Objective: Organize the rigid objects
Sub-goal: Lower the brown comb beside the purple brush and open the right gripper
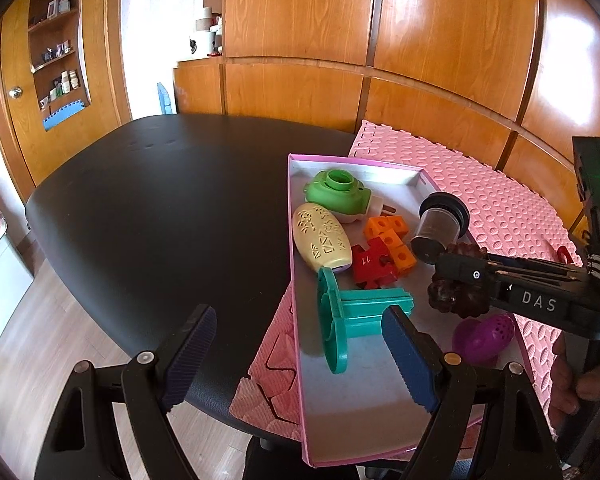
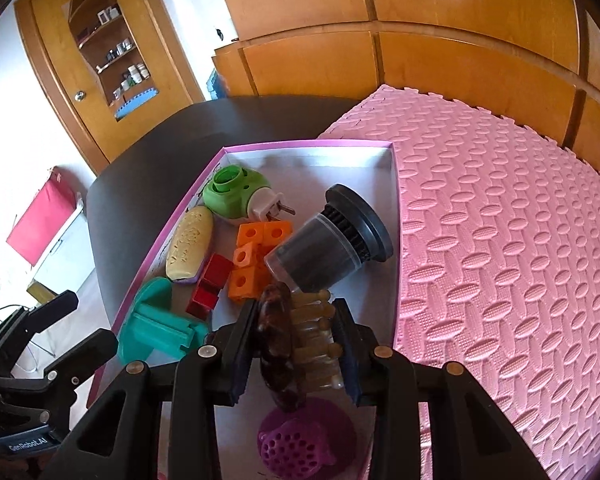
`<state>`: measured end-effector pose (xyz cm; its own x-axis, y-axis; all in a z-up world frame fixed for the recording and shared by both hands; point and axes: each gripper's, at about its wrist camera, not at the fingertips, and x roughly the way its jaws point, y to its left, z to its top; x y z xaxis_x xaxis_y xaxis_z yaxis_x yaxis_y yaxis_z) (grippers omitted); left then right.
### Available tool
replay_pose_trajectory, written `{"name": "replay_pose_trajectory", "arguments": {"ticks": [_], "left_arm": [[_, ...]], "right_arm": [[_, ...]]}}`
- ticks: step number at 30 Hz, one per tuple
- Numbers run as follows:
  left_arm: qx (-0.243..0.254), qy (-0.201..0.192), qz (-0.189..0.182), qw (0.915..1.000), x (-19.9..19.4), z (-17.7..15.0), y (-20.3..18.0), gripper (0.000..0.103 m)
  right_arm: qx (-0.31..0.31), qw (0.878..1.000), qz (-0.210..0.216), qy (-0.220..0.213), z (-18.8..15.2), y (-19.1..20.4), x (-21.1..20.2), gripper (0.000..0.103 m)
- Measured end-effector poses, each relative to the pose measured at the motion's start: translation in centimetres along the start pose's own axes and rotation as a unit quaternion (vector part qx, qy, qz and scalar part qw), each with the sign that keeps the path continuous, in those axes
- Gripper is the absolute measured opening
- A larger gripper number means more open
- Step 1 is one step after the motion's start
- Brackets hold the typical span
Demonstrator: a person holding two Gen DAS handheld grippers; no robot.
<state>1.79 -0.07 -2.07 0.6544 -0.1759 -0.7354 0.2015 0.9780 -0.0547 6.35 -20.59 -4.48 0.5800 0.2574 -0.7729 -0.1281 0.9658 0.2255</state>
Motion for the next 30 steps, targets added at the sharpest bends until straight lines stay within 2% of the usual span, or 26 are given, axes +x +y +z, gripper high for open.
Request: {"name": "replay_pose_trajectory", "arguments": {"ticks": [9, 18, 30], "left_arm": [[0.002, 0.000, 0.002, 1.0000, -0.1, -0.1, -0.2, 0.085], [0.004, 0.000, 0.003, 1.0000, -0.2, -0.2, -0.4, 0.085], [0.007, -0.006, 0.002, 1.0000, -0.6, -0.2, -0.8, 0.085]], "right_arm": [[0.009, 1.000, 0.007, -0.009, 0.0, 0.4, -0.8, 0.044], [0.019, 0.999, 0.015, -0.038, 0.1, 0.3, -2.5, 0.048], [0.020, 0.997, -0.012, -0.071, -0.3, -0.8, -5.9, 0.048]]}}
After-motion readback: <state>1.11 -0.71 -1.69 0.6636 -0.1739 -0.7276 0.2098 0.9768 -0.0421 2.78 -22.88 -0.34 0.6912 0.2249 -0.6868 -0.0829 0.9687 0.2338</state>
